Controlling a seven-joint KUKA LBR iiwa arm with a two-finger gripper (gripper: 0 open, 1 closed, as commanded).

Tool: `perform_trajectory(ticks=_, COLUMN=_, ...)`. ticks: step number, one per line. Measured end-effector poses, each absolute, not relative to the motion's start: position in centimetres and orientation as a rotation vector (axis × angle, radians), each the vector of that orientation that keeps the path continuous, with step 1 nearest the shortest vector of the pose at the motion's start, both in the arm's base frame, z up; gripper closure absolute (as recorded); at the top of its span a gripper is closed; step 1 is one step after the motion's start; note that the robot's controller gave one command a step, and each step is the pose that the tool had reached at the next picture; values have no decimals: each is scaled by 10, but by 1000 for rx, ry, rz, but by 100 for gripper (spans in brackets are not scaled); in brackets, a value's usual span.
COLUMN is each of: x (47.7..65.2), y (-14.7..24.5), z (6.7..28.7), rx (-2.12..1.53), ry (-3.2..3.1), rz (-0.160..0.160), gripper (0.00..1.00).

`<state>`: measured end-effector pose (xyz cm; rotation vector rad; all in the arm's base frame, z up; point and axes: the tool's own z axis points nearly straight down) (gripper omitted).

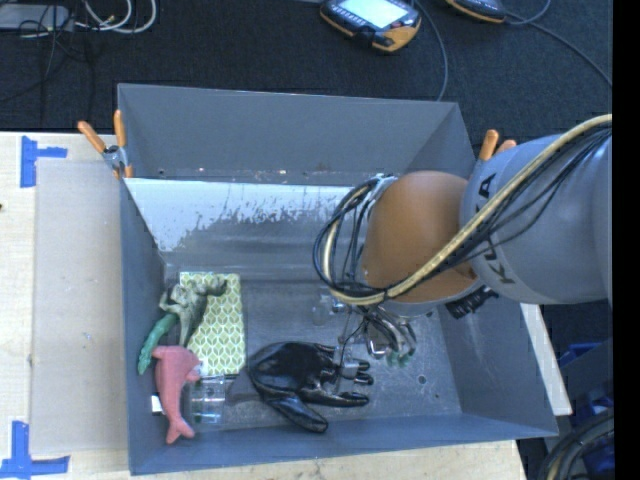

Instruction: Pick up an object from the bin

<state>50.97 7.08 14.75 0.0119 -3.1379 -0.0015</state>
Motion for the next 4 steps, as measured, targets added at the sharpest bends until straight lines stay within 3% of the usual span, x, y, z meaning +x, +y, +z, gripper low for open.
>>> perform_trajectory(ticks=1, x=500, y=99, z=144, rx=155, ry=-3131, rz=0, gripper=0)
perform_trajectory(ticks=2, x=490, y=110, z=150, rx=-97, ry=-3135, rz=-1, gripper=0)
perform_trajectory(ticks=3, x=488, y=96, z=74, rx=108, ry=-3135, rz=-1, gripper=0)
perform_trajectory(ticks=4, x=477, y=87, z=70, rx=-229, ry=-3126, rz=-3, gripper=100)
